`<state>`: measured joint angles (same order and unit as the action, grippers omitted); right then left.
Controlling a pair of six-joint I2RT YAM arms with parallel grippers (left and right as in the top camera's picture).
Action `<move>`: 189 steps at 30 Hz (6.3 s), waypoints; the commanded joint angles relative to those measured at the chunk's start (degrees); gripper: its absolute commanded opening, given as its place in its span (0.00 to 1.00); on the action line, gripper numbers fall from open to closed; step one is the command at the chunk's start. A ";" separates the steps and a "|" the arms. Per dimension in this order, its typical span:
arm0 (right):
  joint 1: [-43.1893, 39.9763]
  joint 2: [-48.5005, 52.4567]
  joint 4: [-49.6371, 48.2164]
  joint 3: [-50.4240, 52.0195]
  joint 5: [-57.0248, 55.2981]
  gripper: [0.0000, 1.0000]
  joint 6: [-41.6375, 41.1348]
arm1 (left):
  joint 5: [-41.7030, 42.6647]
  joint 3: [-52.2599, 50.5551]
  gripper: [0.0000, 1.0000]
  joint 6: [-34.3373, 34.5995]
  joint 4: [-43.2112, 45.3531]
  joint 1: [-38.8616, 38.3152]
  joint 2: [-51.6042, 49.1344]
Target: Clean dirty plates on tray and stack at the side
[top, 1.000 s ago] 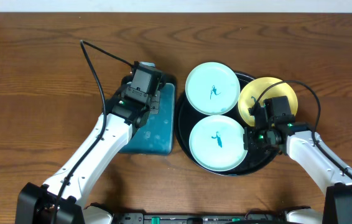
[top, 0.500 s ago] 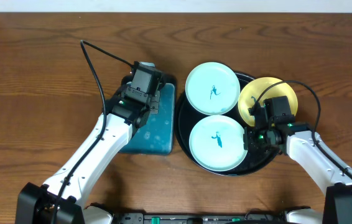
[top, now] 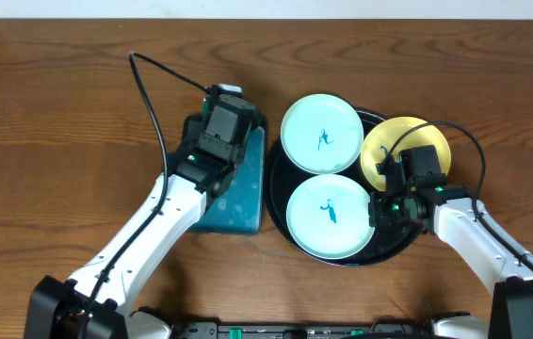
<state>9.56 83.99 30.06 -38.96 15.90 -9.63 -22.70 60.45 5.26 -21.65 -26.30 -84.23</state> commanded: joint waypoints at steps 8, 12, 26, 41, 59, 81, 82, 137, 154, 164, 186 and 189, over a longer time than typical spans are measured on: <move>0.28 0.13 -0.04 -1.05 1.03 0.01 0.04 | 1.11 0.11 0.06 2.47 -1.75 0.13 1.16; 0.28 0.13 0.02 -1.05 1.03 0.01 0.04 | 12.90 0.09 0.08 6.60 -6.21 2.25 0.96; 0.28 0.13 0.37 -1.05 1.05 0.01 0.04 | 46.77 0.04 0.08 9.49 -10.23 15.63 -1.07; 0.28 0.13 0.37 -1.05 1.05 0.01 0.04 | 50.58 0.04 0.08 12.98 -7.67 15.74 -1.09; 0.28 0.13 0.42 -1.05 1.05 0.01 0.04 | 45.22 0.04 0.07 12.70 6.64 2.71 -1.57; 0.28 0.13 1.03 -1.05 1.05 0.01 0.04 | 40.22 0.04 0.07 15.50 11.85 -21.66 -16.20; 0.28 0.13 1.03 -1.05 1.05 0.01 0.04 | 39.67 0.04 0.08 16.28 11.89 -21.81 -16.74; 0.28 0.13 1.88 -1.05 0.66 0.01 0.48 | 31.30 3.28 0.07 17.66 -5.77 -21.55 -20.11; 0.28 0.13 2.23 -1.05 0.66 0.01 0.46 | 31.26 3.32 0.08 16.48 13.05 -21.53 -16.31; 0.28 0.13 2.27 -1.05 0.66 0.01 0.48 | 31.32 3.30 0.08 18.14 16.90 -21.57 -22.99; 0.28 0.13 2.27 -1.05 0.63 0.01 0.48 | 33.64 3.34 0.07 15.17 4.52 -21.35 -14.78; 0.28 0.13 2.27 -1.05 0.63 0.01 0.48 | 33.66 3.32 0.08 15.19 7.50 -21.35 -14.84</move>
<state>9.56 83.99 32.21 -39.18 15.86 -9.63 10.52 64.07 21.98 -15.94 -47.75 -100.82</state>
